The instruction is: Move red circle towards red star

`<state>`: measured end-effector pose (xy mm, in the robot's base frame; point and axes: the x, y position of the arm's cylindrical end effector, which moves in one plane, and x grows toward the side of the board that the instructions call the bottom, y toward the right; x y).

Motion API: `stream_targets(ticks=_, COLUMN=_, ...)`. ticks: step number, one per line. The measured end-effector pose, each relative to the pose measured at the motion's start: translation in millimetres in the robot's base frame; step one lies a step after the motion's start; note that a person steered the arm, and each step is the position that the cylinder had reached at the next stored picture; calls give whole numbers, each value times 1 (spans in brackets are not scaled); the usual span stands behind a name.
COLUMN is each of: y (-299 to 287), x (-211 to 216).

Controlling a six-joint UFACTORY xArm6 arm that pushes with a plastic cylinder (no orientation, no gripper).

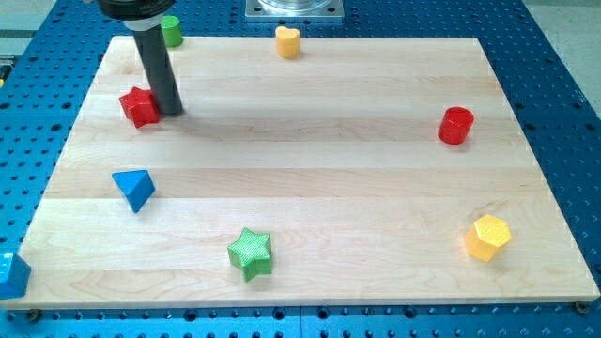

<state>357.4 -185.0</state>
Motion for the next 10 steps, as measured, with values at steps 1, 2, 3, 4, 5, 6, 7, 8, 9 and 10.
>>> stream_targets(ticks=1, y=-21, x=46)
stream_targets(ticks=2, y=42, x=63)
stream_targets(ticks=3, y=165, x=42)
stream_targets(ticks=4, y=221, x=-43)
stream_targets(ticks=5, y=330, x=-61)
stream_targets(ticks=6, y=348, x=-44)
stream_targets(ticks=7, y=464, x=-45)
stream_targets(ticks=8, y=528, x=-12)
stream_targets(ticks=9, y=516, x=54)
stream_targets(ticks=10, y=447, x=70)
